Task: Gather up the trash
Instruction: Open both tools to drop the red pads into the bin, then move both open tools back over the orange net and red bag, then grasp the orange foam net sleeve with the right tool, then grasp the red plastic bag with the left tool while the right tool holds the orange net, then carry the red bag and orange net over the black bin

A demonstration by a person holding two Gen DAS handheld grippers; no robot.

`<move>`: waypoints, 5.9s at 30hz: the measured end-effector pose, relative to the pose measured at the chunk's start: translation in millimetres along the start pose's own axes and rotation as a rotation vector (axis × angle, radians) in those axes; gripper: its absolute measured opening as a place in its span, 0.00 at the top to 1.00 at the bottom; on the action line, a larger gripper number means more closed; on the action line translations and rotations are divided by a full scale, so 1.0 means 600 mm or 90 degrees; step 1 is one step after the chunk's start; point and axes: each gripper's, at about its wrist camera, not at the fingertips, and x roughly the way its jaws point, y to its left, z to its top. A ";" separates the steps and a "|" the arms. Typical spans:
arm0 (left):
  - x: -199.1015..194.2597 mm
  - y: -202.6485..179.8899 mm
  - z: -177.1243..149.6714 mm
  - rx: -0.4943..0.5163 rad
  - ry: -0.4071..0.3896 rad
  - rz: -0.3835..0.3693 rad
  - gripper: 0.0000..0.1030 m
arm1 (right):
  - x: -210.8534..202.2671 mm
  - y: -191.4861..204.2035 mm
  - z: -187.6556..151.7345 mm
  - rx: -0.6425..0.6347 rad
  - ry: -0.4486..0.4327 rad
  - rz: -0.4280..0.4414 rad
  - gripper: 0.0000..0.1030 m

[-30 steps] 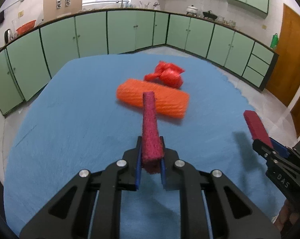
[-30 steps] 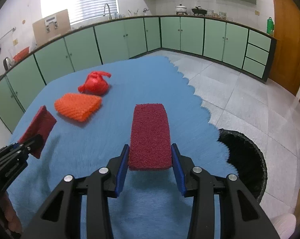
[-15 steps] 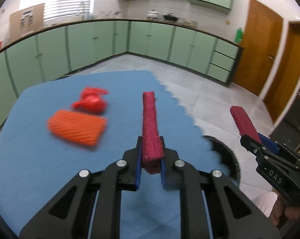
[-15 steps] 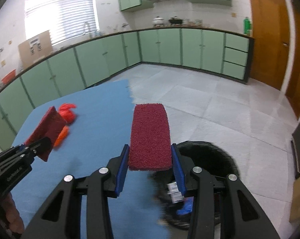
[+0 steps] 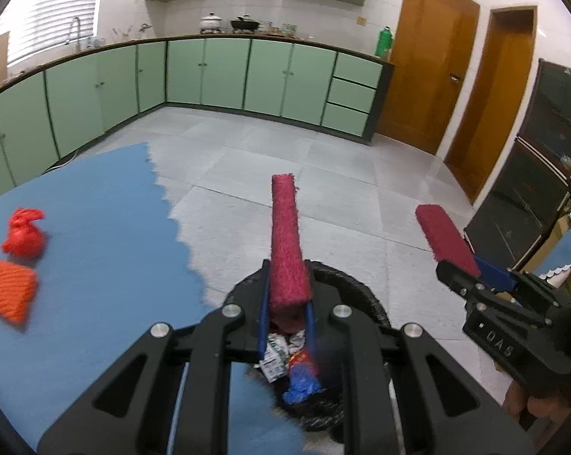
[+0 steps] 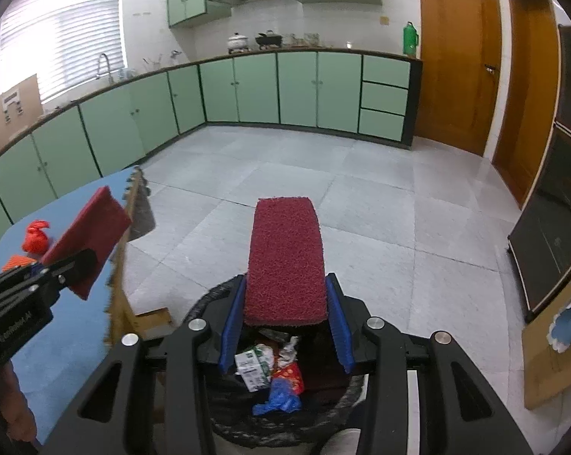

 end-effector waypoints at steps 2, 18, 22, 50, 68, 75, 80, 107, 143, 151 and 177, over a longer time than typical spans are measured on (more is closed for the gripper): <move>0.020 -0.016 0.003 0.009 0.004 -0.003 0.87 | 0.014 -0.016 0.000 0.004 0.006 -0.002 0.60; 0.077 -0.027 0.014 0.006 0.018 -0.016 0.39 | 0.110 -0.065 -0.025 -0.001 0.061 -0.017 0.35; 0.047 -0.002 0.021 -0.018 -0.004 -0.007 0.32 | 0.091 -0.070 -0.025 0.022 0.046 -0.022 0.13; -0.285 0.466 -0.057 -0.180 -0.090 0.389 0.25 | -0.005 0.414 0.025 -0.125 -0.049 0.262 0.06; -0.303 0.605 -0.122 -0.229 -0.057 0.417 0.25 | 0.044 0.641 -0.017 -0.197 -0.010 0.300 0.06; -0.306 0.625 -0.127 -0.239 -0.056 0.416 0.25 | 0.064 0.683 -0.039 -0.223 0.014 0.295 0.06; -0.303 0.633 -0.131 -0.246 -0.054 0.418 0.25 | 0.075 0.707 -0.050 -0.254 0.037 0.294 0.09; -0.285 0.622 -0.111 -0.253 -0.059 0.391 0.25 | 0.030 0.655 -0.038 -0.236 0.052 0.343 0.88; 0.026 0.542 0.042 -0.210 0.024 0.264 0.36 | 0.155 0.480 0.088 -0.140 0.016 0.249 0.88; 0.022 0.526 0.042 -0.213 0.028 0.229 0.70 | 0.145 0.477 0.083 -0.142 0.012 0.246 0.88; -0.107 0.287 0.041 -0.107 -0.037 0.146 0.71 | -0.014 0.311 0.075 -0.086 -0.043 0.189 0.88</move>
